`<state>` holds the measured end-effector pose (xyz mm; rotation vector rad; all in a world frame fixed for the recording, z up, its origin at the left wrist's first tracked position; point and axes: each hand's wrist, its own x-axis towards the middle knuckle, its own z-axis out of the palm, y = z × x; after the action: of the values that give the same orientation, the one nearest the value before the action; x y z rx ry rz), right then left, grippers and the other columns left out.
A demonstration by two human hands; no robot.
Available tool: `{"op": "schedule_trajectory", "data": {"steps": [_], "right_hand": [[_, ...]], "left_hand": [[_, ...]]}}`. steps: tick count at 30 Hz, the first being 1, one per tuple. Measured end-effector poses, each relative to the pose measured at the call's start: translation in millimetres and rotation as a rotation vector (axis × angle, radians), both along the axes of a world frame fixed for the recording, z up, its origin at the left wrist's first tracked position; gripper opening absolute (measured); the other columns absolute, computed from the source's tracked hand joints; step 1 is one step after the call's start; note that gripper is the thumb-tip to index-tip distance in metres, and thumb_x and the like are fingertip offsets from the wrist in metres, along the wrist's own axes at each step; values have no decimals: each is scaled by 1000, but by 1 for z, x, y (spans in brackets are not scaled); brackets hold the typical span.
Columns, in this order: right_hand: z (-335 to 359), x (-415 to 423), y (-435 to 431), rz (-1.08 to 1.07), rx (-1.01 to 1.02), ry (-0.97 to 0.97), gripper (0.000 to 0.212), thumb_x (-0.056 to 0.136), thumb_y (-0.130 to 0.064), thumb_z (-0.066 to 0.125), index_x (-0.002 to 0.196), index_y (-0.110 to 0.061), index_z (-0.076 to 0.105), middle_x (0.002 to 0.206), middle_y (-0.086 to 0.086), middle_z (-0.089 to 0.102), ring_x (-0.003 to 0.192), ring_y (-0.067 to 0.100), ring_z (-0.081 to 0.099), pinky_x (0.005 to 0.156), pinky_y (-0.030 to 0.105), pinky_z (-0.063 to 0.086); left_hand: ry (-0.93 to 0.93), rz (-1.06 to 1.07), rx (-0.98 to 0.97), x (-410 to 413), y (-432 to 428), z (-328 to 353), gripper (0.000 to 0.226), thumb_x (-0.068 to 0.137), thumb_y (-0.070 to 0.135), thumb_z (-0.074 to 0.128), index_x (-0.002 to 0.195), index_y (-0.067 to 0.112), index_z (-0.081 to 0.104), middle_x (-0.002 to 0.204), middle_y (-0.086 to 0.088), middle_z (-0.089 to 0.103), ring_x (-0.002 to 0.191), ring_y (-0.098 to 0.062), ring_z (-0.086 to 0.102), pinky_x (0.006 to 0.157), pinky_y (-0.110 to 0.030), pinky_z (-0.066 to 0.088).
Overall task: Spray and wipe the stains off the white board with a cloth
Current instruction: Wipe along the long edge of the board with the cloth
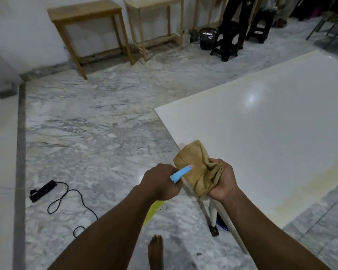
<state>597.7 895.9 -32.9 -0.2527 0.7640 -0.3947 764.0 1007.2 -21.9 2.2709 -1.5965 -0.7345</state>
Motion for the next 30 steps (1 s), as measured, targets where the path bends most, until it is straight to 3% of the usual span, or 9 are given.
{"op": "schedule_trajectory", "data": {"steps": [5, 10, 14, 16, 18, 21, 23, 26, 30], "right_hand": [[2, 91, -54, 5, -178, 381, 33, 92, -19, 45, 102, 0, 70, 95, 19, 74, 86, 33, 70, 87, 43, 56], [-14, 208, -138, 142, -969, 955, 42, 94, -50, 42, 92, -14, 63, 79, 3, 70, 68, 19, 69, 74, 36, 55], [-76, 298, -196, 384, -1582, 981, 47, 93, -23, 41, 140, -20, 46, 130, 8, 63, 115, 25, 62, 100, 40, 47], [-120, 333, -209, 769, -1776, 1115, 60, 91, -42, 35, 146, -20, 40, 151, 11, 42, 139, 33, 38, 108, 47, 37], [-148, 350, -208, 1008, -1827, 1322, 61, 92, -60, 24, 141, -32, 47, 162, 6, 21, 149, 32, 16, 113, 54, 21], [-163, 346, -205, 824, -2002, 1399, 44, 97, -52, 31, 124, -36, 63, 160, 5, 26, 145, 35, 21, 107, 54, 25], [-170, 346, -211, 764, -2104, 1420, 52, 93, -35, 49, 144, -34, 42, 160, 10, 25, 145, 38, 23, 108, 56, 27], [-172, 351, -211, 845, -2004, 1451, 88, 87, -22, 53, 157, -28, 0, 166, 14, 0, 151, 40, -3, 117, 62, 6], [-169, 346, -207, 928, -2057, 1425, 81, 95, -16, 45, 157, -22, -7, 165, 17, -11, 150, 41, -12, 121, 58, 4]], "left_hand": [[168, 107, -41, 89, -24, -12, 25, 83, 42, 56, 76, 18, 55, 71, -1, 64, 67, -23, 62, 61, -42, 51], [321, 284, -138, 163, -44, -44, 22, 81, 43, 58, 72, 24, 56, 69, 0, 63, 65, -21, 61, 66, -44, 53], [271, 249, -133, 200, -47, -87, 24, 82, 52, 52, 79, 29, 57, 75, 3, 62, 68, -14, 61, 66, -42, 56], [252, 234, -119, 215, -47, -106, 18, 83, 52, 53, 80, 34, 56, 77, 7, 60, 70, -10, 60, 67, -37, 55], [256, 228, -108, 228, -45, -122, 18, 83, 52, 54, 80, 34, 57, 77, 7, 60, 70, -10, 60, 67, -36, 55], [256, 225, -80, 237, -42, -134, 22, 83, 51, 53, 79, 30, 58, 75, 7, 61, 69, -10, 60, 66, -38, 55], [259, 225, -64, 239, -44, -142, 24, 82, 52, 52, 78, 28, 58, 75, 6, 61, 68, -10, 60, 67, -39, 55], [275, 222, -40, 235, -48, -150, 26, 82, 51, 52, 79, 26, 58, 75, 4, 61, 69, -12, 60, 67, -40, 54], [292, 192, -10, 215, -51, -154, 26, 82, 50, 53, 79, 25, 58, 74, 4, 61, 68, -14, 60, 67, -40, 54]]}}
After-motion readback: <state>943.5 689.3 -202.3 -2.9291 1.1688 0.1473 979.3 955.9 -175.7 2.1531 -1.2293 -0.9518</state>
